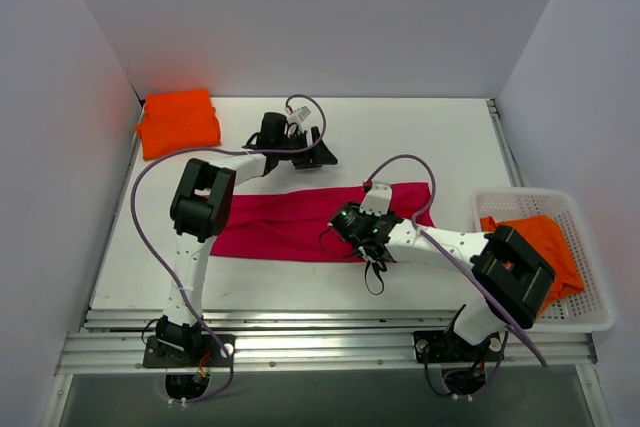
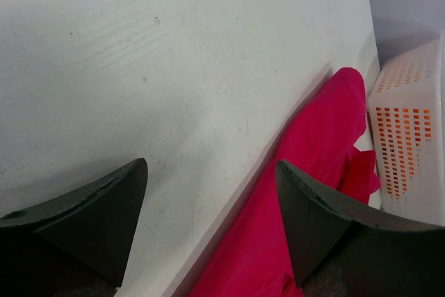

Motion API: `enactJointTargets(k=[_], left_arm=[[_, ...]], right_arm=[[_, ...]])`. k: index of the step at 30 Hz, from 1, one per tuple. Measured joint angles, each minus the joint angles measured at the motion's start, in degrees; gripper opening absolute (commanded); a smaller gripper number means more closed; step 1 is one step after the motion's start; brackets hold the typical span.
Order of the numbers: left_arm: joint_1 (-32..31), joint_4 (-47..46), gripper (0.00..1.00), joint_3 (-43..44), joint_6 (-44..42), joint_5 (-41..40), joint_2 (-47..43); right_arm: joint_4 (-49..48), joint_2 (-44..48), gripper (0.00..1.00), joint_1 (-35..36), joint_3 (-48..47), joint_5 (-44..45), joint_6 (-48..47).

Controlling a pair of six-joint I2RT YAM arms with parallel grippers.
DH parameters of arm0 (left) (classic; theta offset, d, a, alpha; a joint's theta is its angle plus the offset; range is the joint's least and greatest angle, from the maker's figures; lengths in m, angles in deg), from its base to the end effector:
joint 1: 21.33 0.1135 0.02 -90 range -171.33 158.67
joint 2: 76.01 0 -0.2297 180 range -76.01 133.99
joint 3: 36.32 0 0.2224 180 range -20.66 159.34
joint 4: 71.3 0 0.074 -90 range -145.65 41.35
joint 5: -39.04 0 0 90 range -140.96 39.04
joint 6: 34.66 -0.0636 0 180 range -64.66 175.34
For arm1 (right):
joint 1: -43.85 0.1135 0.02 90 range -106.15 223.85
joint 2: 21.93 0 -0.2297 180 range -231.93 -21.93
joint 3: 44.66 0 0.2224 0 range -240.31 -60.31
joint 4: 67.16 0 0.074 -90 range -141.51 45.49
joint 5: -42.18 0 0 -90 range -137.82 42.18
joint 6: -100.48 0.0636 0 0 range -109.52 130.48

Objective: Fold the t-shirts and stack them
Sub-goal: Fold the tshirt

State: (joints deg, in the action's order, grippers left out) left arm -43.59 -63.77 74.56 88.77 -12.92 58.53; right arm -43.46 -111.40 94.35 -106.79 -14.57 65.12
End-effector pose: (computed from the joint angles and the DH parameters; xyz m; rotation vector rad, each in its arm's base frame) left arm 0.4395 -0.2223 0.1237 0.2123 2.2420 -1.2558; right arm 0.2148 0.2058 0.1421 0.3225 2.2662 0.2263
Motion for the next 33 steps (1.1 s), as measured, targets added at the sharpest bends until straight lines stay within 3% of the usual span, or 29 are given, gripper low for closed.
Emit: enactJointTargets(k=[13,15,17,20,25,33], left_arm=[[0.4,0.0,0.82,0.0,0.0,0.0,0.5],[0.5,0.0,0.82,0.0,0.0,0.0,0.5],[0.5,0.0,0.82,0.0,0.2,0.1,0.6],[0.5,-0.2,0.81,0.0,0.4,0.2,0.6],[0.5,-0.9,0.81,-0.1,0.5,0.4,0.6],[0.8,-1.7,0.81,-0.9,0.6,0.6,0.6]], right_arm=[[10.0,11.0,0.54,3.0,-0.9,8.9,4.3],[9.8,11.0,0.45,1.7,-0.9,10.0,3.8],[8.1,10.9,0.22,-1.1,-0.9,9.9,2.1],[2.2,9.6,0.00,-8.7,-0.4,7.7,-1.3],[-5.2,2.8,0.00,-19.3,-0.3,4.4,-5.9],[-10.9,-5.4,0.00,-21.7,-0.9,0.0,-8.5]])
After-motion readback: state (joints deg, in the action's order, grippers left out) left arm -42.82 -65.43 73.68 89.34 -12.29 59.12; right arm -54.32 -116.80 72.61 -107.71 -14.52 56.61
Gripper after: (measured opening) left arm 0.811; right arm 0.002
